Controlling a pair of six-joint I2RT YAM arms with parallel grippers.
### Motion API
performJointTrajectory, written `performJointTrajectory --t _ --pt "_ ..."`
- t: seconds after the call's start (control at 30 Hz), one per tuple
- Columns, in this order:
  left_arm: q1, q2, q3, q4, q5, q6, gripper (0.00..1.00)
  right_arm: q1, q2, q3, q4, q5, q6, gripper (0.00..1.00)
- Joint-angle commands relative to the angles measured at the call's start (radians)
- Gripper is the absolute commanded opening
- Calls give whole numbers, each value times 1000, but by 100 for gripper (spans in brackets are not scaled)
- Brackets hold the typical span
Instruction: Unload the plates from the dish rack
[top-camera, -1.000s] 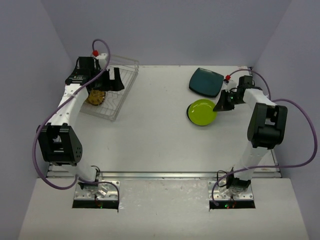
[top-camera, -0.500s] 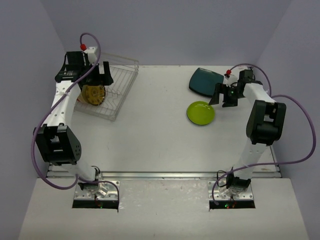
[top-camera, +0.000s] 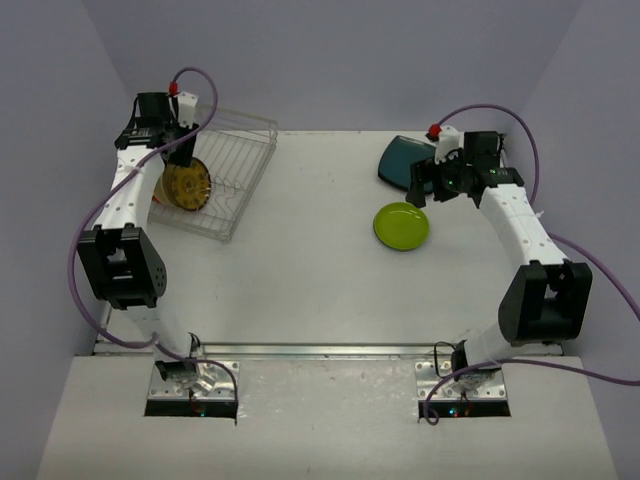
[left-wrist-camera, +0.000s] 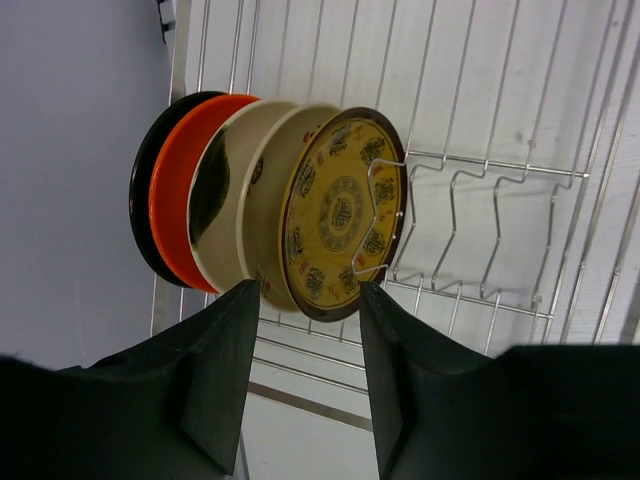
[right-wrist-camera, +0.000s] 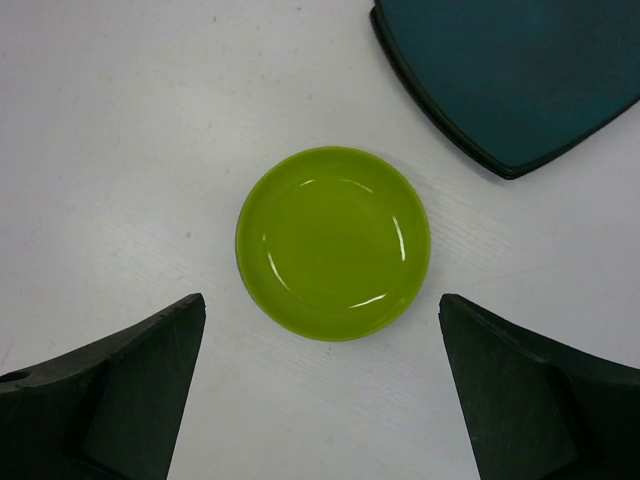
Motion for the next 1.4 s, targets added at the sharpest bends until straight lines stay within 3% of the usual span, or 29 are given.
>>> performJointTrajectory --t 0.0,0.33,0.53,0.8,1.07,1.37 --pt "15 58 62 20 -58 81 44 42 -65 -29 35 39 -33 99" --pt "19 165 49 75 -137 80 40 46 -91 -55 21 26 -27 99" --pt "19 197 44 95 -155 81 25 46 -94 -55 16 24 -30 99" --pt "20 202 37 124 -155 82 15 46 -79 -26 2 7 -20 99" --pt "-5 92 107 109 -197 69 2 46 -81 4 -17 4 -22 99" --pt "-203 -126 109 263 -439 228 0 52 -71 62 -42 4 -12 99"
